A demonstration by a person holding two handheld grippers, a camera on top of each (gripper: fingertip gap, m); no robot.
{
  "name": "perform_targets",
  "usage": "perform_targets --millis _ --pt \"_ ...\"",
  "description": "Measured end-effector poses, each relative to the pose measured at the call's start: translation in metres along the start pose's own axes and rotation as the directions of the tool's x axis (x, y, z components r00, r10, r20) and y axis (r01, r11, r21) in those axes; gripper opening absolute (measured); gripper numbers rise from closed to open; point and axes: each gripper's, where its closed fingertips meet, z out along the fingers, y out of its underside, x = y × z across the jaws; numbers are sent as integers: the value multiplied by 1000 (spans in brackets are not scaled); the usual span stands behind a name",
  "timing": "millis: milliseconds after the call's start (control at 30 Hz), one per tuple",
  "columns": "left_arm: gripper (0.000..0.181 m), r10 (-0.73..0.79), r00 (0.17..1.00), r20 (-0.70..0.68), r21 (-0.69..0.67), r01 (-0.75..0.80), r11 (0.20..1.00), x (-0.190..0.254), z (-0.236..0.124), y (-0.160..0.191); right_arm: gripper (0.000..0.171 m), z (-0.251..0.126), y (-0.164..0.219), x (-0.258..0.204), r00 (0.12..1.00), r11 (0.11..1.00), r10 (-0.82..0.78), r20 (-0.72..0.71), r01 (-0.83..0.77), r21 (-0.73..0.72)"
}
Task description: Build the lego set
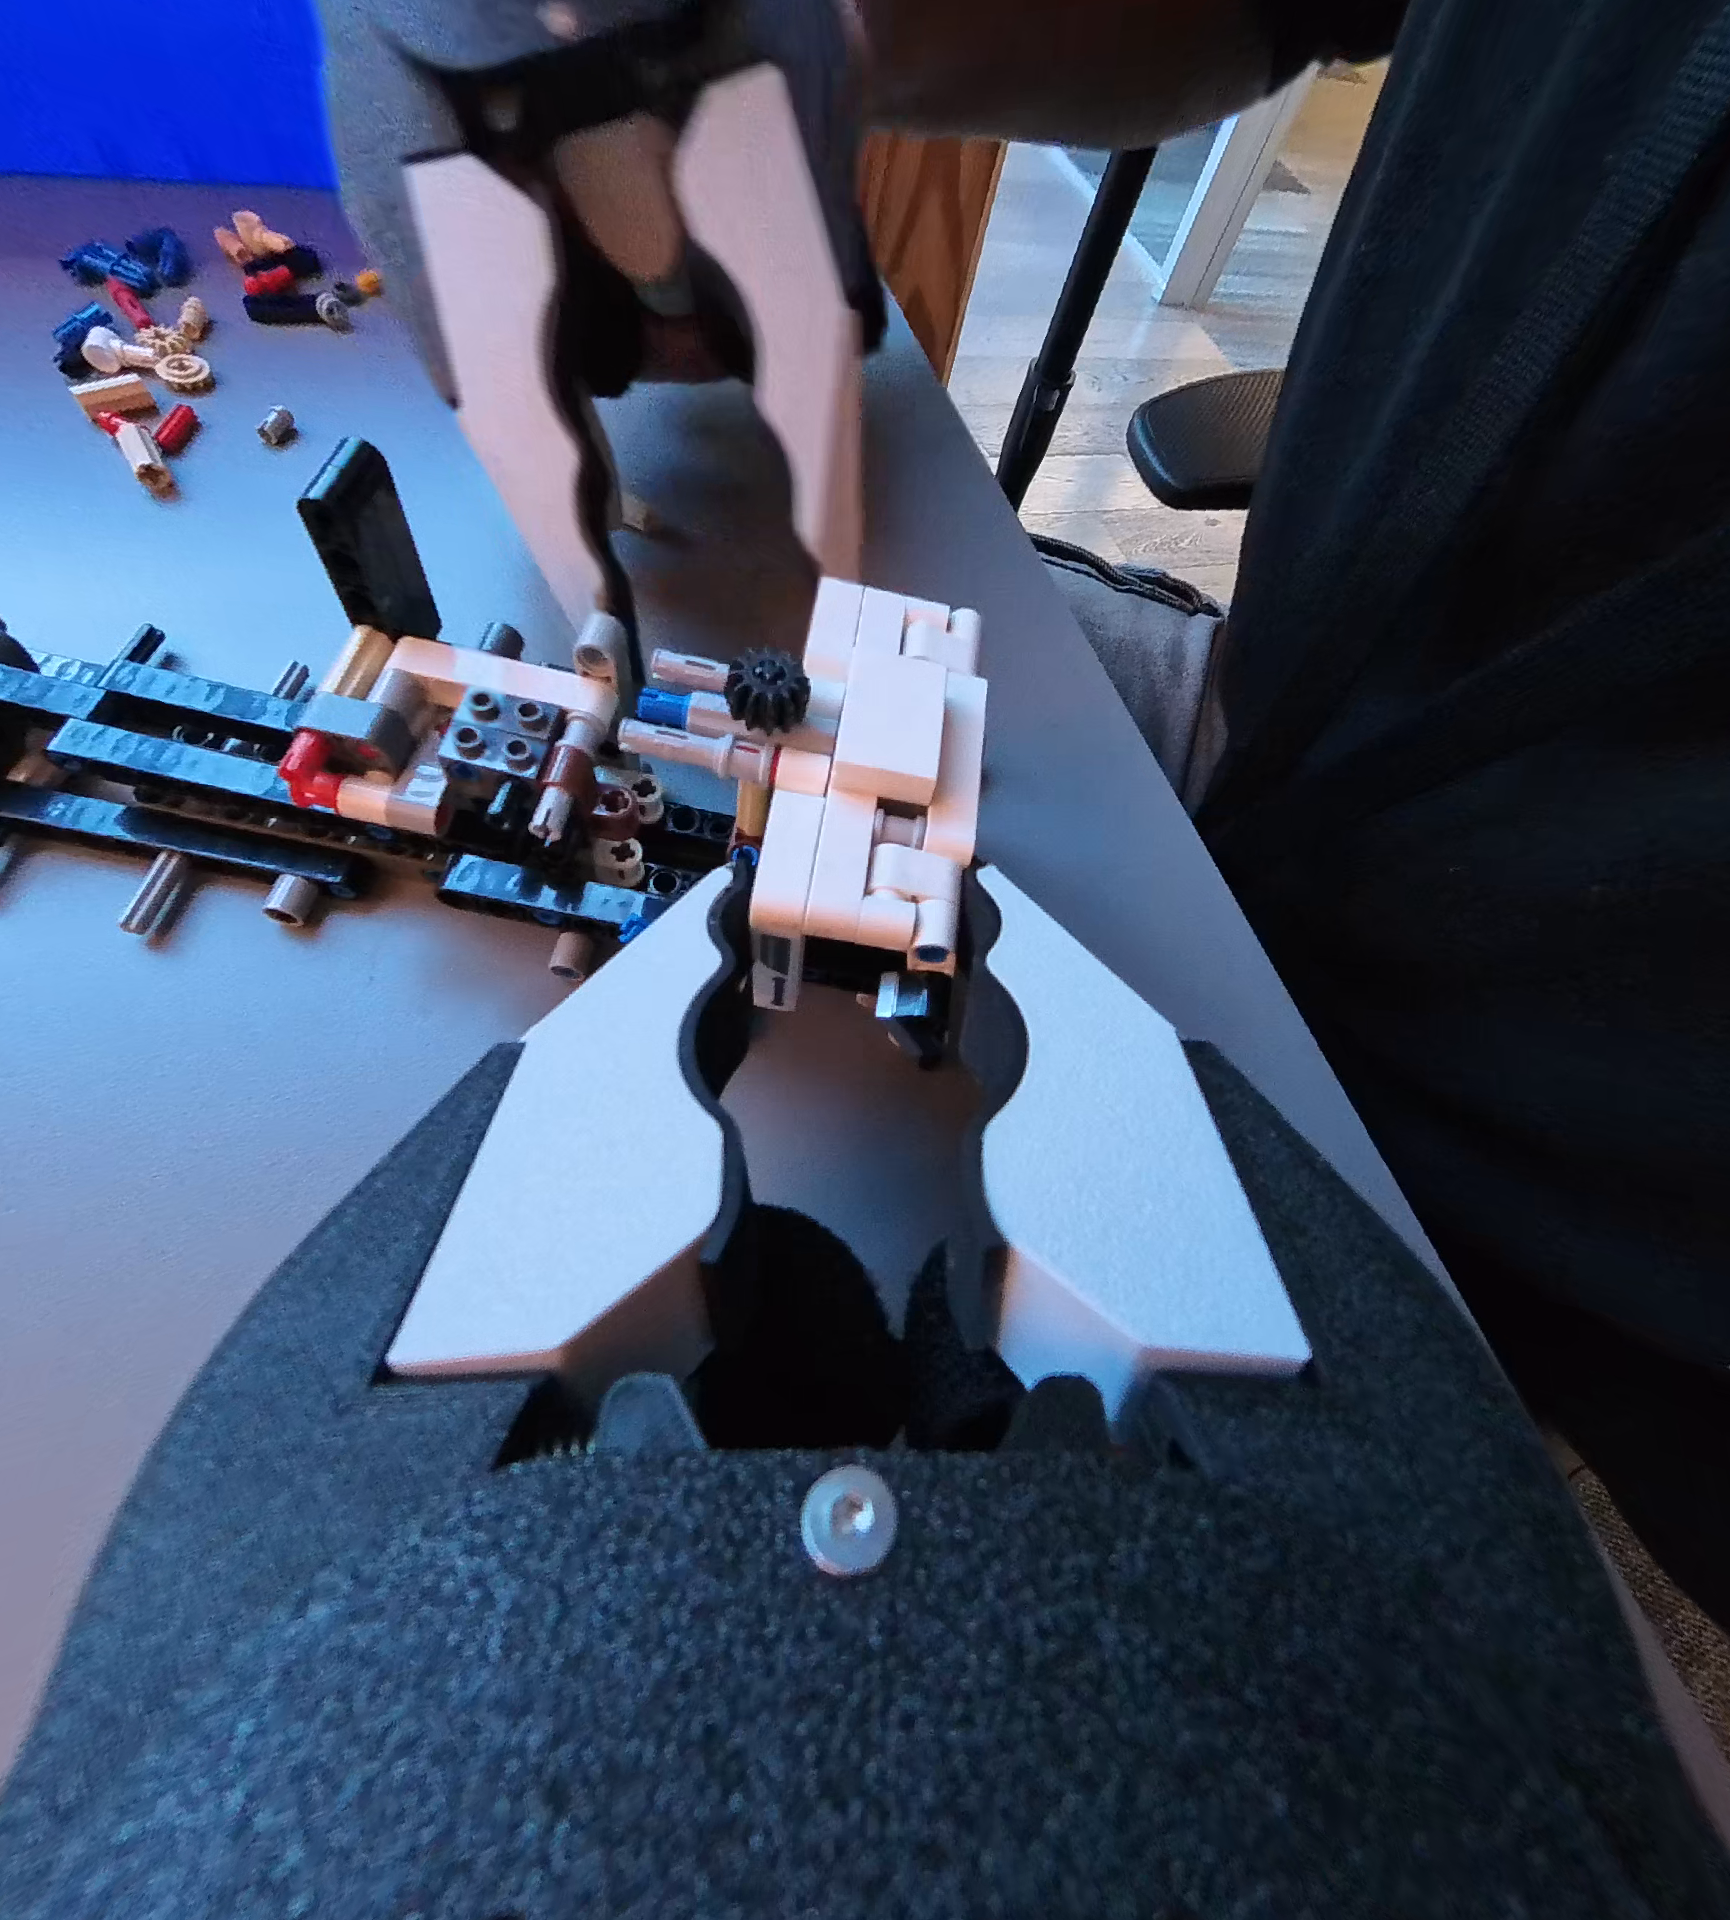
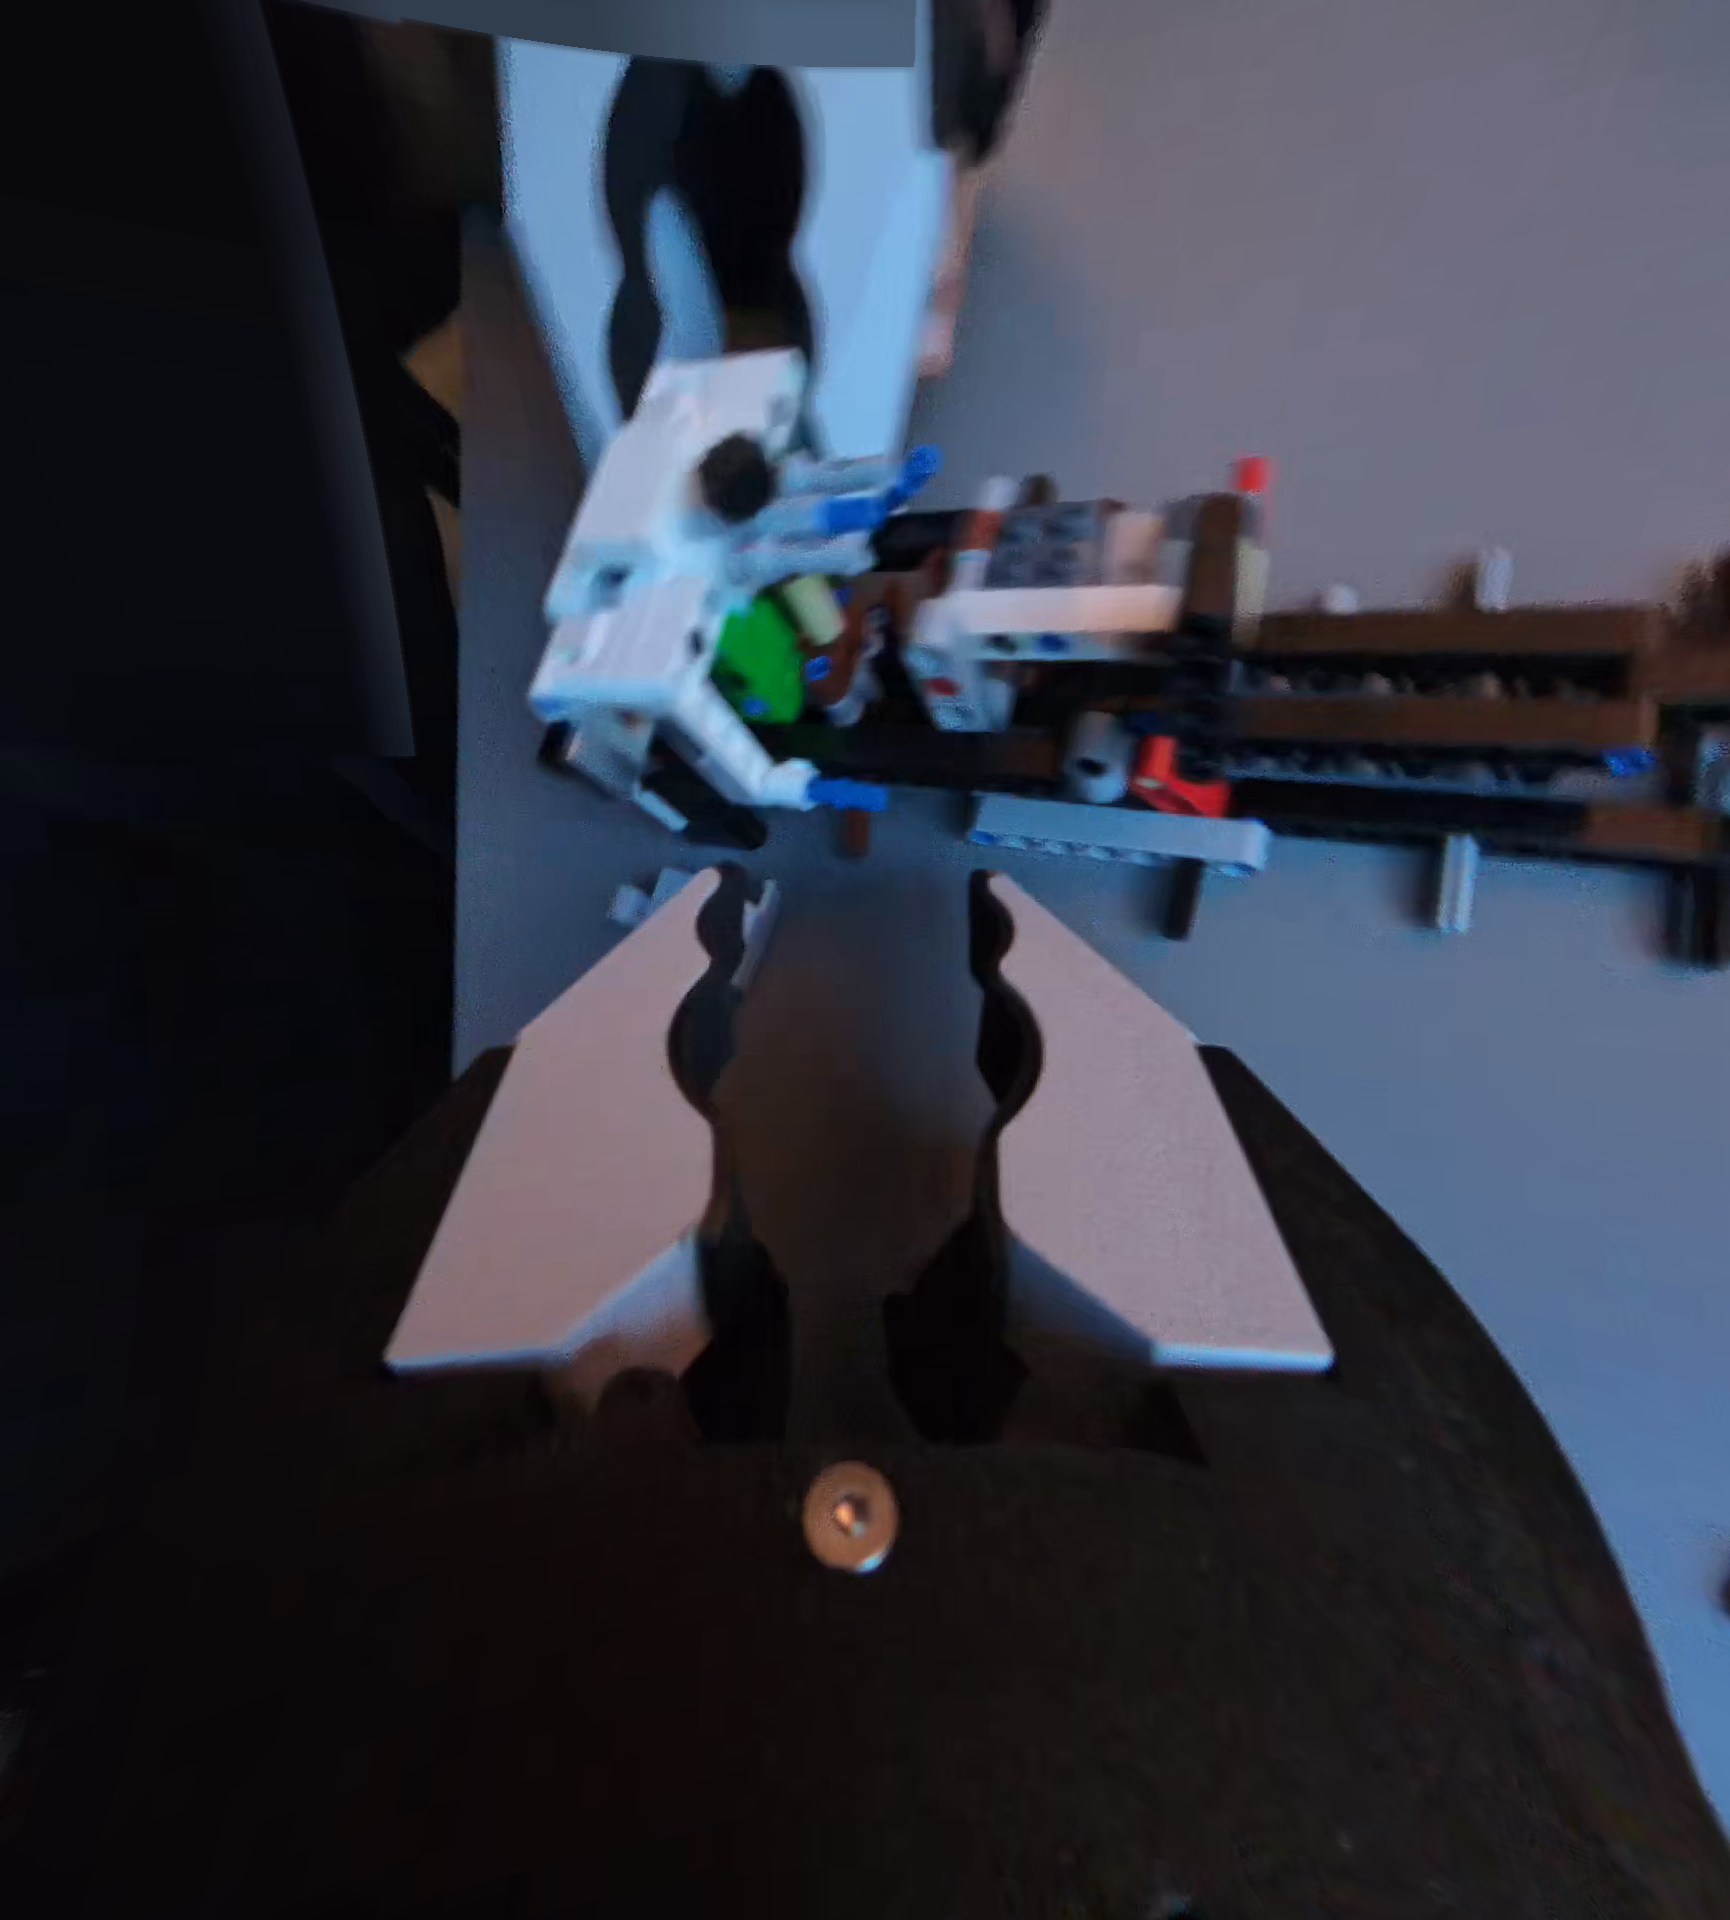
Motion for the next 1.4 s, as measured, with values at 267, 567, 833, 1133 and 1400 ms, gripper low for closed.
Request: perform_targets --millis 267,567,833,1133,1400 --pt "38 -10 1000 -10 -1 10 1000 0 0 0 43 15 0 -13 977 990 -117 -179 130 59" --pt "38 -27 999 -26 -5 26 1000 1 0 0 39 -1 -22 -14 963 959 -107 -249 166 229" --pt "38 -26 999 -34 -6 26 1000 2 1 0 35 8 -27 -11 949 959 -141 -283 202 199" --pt "38 -22 1000 -18 -5 21 1000 2 3 -1 37 5 -20 -9 957 973 36 -287 33 230" --pt "38 -25 999 -21 -4 25 1000 2 3 -1 43 6 -19 -7 962 969 80 -262 -14 245"
